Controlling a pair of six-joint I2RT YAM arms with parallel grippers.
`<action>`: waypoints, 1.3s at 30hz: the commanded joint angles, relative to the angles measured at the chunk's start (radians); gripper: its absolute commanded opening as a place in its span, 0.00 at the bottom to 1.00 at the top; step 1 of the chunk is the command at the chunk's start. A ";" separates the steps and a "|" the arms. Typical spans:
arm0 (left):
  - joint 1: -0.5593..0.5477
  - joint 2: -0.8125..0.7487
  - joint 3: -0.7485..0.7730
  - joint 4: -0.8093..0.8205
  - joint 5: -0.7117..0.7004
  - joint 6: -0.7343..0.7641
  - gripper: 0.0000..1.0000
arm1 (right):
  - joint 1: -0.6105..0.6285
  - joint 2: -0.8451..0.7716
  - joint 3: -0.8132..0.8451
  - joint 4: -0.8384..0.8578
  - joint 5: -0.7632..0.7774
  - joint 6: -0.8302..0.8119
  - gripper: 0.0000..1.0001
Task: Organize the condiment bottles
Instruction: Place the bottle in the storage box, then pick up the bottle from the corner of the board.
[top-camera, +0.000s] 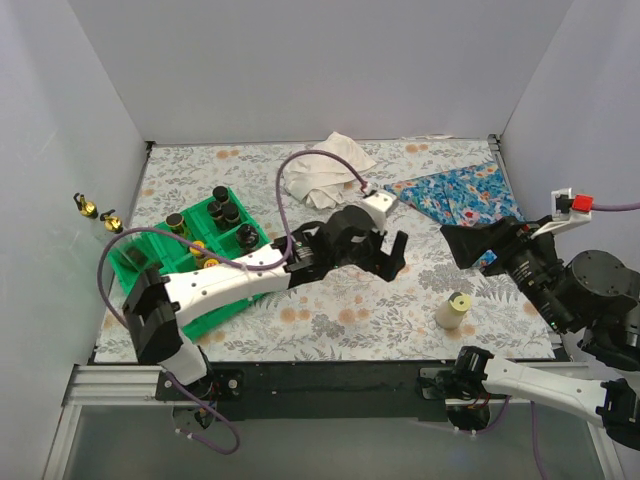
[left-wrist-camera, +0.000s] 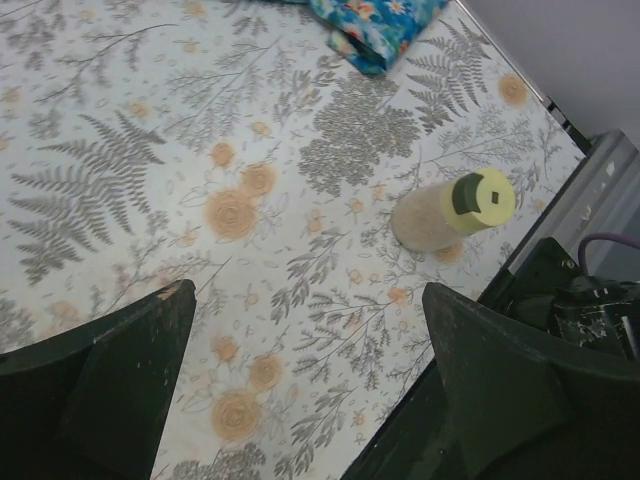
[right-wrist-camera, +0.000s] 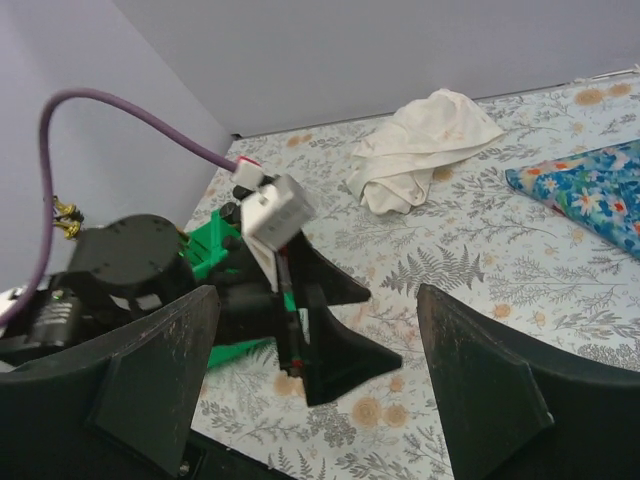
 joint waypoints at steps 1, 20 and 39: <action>-0.090 0.108 0.077 0.164 0.023 0.076 0.98 | 0.002 0.037 0.052 0.026 -0.032 -0.017 0.88; -0.222 0.572 0.412 0.271 0.055 0.202 0.92 | 0.002 0.008 0.121 0.166 -0.061 -0.032 0.84; -0.254 0.698 0.487 0.225 0.001 0.277 0.71 | 0.002 -0.040 0.064 0.211 -0.025 -0.018 0.83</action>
